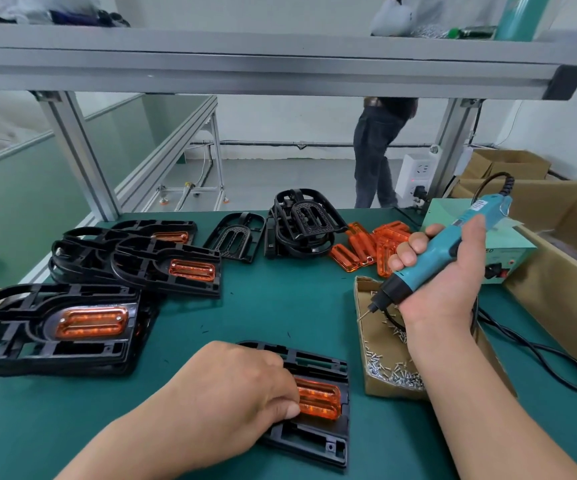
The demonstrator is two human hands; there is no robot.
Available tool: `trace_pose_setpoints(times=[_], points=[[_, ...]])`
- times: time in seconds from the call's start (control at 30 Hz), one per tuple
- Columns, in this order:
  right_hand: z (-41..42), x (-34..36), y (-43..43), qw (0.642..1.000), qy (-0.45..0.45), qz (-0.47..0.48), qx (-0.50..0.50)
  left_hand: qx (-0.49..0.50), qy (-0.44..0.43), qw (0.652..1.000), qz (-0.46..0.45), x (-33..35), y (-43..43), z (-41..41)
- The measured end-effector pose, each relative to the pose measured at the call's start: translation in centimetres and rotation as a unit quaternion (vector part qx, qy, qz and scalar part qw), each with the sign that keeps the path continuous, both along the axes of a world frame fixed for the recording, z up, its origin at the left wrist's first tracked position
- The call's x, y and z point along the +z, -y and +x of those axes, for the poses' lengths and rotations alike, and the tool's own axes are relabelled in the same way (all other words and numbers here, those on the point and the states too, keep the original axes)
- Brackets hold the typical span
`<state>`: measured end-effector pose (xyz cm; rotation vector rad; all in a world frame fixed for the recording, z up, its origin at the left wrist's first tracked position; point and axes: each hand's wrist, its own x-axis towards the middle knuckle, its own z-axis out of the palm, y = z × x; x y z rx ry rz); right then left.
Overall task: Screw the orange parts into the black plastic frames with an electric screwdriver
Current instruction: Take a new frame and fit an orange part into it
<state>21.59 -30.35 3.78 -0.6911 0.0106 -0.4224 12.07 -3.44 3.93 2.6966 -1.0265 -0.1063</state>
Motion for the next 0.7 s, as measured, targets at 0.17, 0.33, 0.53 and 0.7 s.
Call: trace_pose_setpoints(times=[0.17, 0.33, 0.53, 0.7], points=[[0.0, 0.1, 0.1, 1.0, 0.001, 0.004, -0.001, 0.028, 0.031, 0.999, -0.03, -0.1, 0.2, 0.2], [0.0, 0.1, 0.0, 1.0, 0.001, 0.004, 0.0, 0.038, 0.056, 0.998, 0.009, -0.9, 0.6, 0.3], [0.1, 0.0, -0.1, 1.0, 0.011, -0.005, 0.001, 0.053, 0.028, 0.998, 0.027, -1.2, 0.8, 0.3], [0.2, -0.2, -0.1, 1.0, 0.008, -0.008, 0.006, 0.081, 0.009, 0.996, 0.032, -1.1, 1.2, 0.4]])
